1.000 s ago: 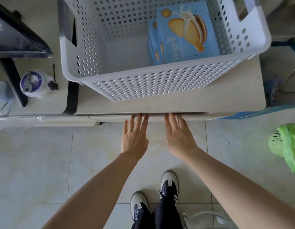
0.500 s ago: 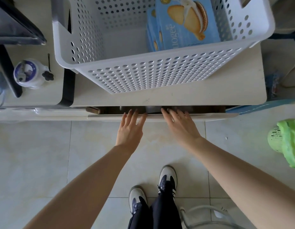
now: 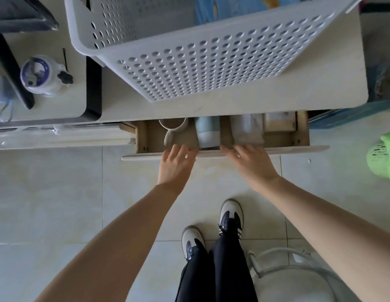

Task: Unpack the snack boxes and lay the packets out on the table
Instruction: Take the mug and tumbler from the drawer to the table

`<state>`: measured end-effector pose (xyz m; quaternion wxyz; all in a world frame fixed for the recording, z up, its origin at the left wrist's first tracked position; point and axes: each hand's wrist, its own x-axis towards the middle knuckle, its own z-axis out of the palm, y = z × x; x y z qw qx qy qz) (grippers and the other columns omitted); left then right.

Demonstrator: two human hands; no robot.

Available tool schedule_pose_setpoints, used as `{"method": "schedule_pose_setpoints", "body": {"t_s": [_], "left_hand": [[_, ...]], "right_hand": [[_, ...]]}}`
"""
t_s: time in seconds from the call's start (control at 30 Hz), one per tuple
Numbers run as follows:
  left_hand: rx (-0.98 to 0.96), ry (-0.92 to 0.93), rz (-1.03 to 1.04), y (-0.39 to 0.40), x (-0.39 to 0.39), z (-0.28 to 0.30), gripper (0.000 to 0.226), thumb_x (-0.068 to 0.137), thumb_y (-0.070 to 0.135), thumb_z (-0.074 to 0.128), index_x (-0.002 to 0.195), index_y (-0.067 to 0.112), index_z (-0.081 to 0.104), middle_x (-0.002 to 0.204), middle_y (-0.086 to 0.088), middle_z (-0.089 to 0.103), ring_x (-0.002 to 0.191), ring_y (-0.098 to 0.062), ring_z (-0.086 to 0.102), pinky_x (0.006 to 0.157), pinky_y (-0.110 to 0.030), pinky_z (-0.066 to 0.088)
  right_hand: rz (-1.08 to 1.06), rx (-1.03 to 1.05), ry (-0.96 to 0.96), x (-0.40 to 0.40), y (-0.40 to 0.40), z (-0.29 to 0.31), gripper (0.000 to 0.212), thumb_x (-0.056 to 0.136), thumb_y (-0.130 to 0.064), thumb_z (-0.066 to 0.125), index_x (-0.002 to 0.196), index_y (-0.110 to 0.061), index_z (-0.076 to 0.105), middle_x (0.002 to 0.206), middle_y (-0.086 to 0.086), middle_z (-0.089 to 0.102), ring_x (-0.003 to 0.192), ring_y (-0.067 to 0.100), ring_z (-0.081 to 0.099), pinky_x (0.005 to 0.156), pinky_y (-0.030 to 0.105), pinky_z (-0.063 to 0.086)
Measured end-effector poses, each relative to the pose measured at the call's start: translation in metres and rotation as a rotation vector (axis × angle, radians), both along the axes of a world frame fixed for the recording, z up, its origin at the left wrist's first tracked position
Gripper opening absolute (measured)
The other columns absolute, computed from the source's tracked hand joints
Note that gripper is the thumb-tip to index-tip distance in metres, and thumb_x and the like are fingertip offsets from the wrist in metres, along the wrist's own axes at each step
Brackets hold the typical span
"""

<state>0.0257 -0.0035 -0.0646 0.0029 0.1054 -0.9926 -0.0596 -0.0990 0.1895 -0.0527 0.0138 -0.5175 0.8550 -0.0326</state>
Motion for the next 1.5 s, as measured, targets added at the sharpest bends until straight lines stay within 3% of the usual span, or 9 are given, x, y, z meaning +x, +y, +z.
{"method": "schedule_pose_setpoints", "body": {"t_s": [0.1,0.27,0.5,0.6,0.73,1.03,1.2,1.3,1.5], "left_hand": [[0.019,0.032,-0.048,0.004,0.018,-0.001,0.032,0.07,0.003,0.08,0.098,0.015,0.069,0.088,-0.005,0.065,0.078,-0.03,0.061,0.059,-0.036,0.05],[0.046,0.035,-0.028,0.02,0.043,-0.001,0.034,0.071,0.003,0.079,0.101,0.017,0.07,0.089,-0.003,0.066,0.078,-0.028,0.062,0.058,-0.034,0.047],[0.076,-0.007,-0.027,0.031,0.064,0.0,0.035,0.071,0.01,0.082,0.104,0.019,0.072,0.093,-0.002,0.068,0.079,-0.029,0.063,0.059,-0.035,0.048],[0.111,-0.003,-0.018,0.04,0.075,0.001,0.037,0.069,0.009,0.083,0.102,0.019,0.073,0.09,-0.001,0.067,0.077,-0.028,0.063,0.058,-0.035,0.048],[0.143,-0.034,0.004,0.052,0.092,0.001,0.043,0.064,0.003,0.082,0.102,0.019,0.072,0.091,0.0,0.067,0.08,-0.026,0.063,0.062,-0.035,0.049],[0.188,-0.093,0.068,0.064,0.105,0.003,0.047,0.057,0.001,0.084,0.098,0.02,0.074,0.087,0.001,0.067,0.077,-0.025,0.064,0.064,-0.033,0.048],[0.288,-0.192,0.082,0.056,0.098,0.011,0.019,0.078,0.033,0.069,0.092,0.022,0.073,0.089,0.003,0.068,0.083,-0.024,0.065,0.065,-0.035,0.052],[0.395,-0.276,0.235,0.049,0.083,0.025,0.035,0.091,0.046,0.046,0.094,0.021,0.07,0.094,0.004,0.065,0.086,-0.021,0.063,0.064,-0.03,0.046],[0.506,-0.288,0.839,0.018,0.049,0.025,0.028,0.096,0.035,0.045,0.115,0.014,0.045,0.12,-0.007,0.054,0.095,-0.037,0.059,0.067,-0.038,0.039]], "right_hand": [[-0.034,0.018,-0.021,0.016,0.012,-0.005,0.066,0.054,0.004,0.058,0.117,-0.014,0.067,0.078,0.007,0.064,0.064,0.03,0.059,0.059,0.038,0.048],[-0.116,-0.035,-0.056,0.045,0.024,-0.006,0.061,0.065,0.003,0.031,0.108,-0.016,0.069,0.076,0.005,0.062,0.067,0.03,0.059,0.064,0.041,0.049],[-0.276,0.038,-0.118,0.078,0.033,-0.007,0.056,0.063,0.003,0.044,0.106,-0.021,0.07,0.085,0.004,0.064,0.078,0.03,0.059,0.075,0.043,0.047],[-0.31,0.089,-0.168,0.091,0.041,-0.005,0.054,0.067,-0.002,0.036,0.104,-0.022,0.07,0.089,0.005,0.065,0.083,0.032,0.061,0.077,0.044,0.047],[-0.276,0.167,-0.216,0.104,0.052,-0.008,0.06,0.057,0.009,0.054,0.107,-0.022,0.07,0.092,0.004,0.064,0.084,0.031,0.062,0.073,0.044,0.046],[-0.291,0.314,-0.328,0.114,0.057,-0.003,0.059,0.065,0.008,0.064,0.113,-0.026,0.066,0.099,0.003,0.063,0.092,0.032,0.061,0.075,0.045,0.046],[-0.311,0.44,-0.563,0.096,0.045,0.017,0.044,0.087,-0.026,0.056,0.13,-0.032,0.054,0.128,-0.002,0.058,0.121,0.025,0.05,0.095,0.044,0.041],[-0.399,0.48,-0.853,0.075,0.035,0.027,0.065,0.087,-0.039,0.052,0.149,-0.035,0.031,0.144,-0.004,0.048,0.132,0.023,0.043,0.106,0.048,0.037],[-0.69,0.27,-1.15,0.042,0.001,0.019,0.081,0.089,-0.041,0.061,0.154,-0.023,0.017,0.152,0.004,0.039,0.136,0.023,0.042,0.107,0.04,0.038]]}}
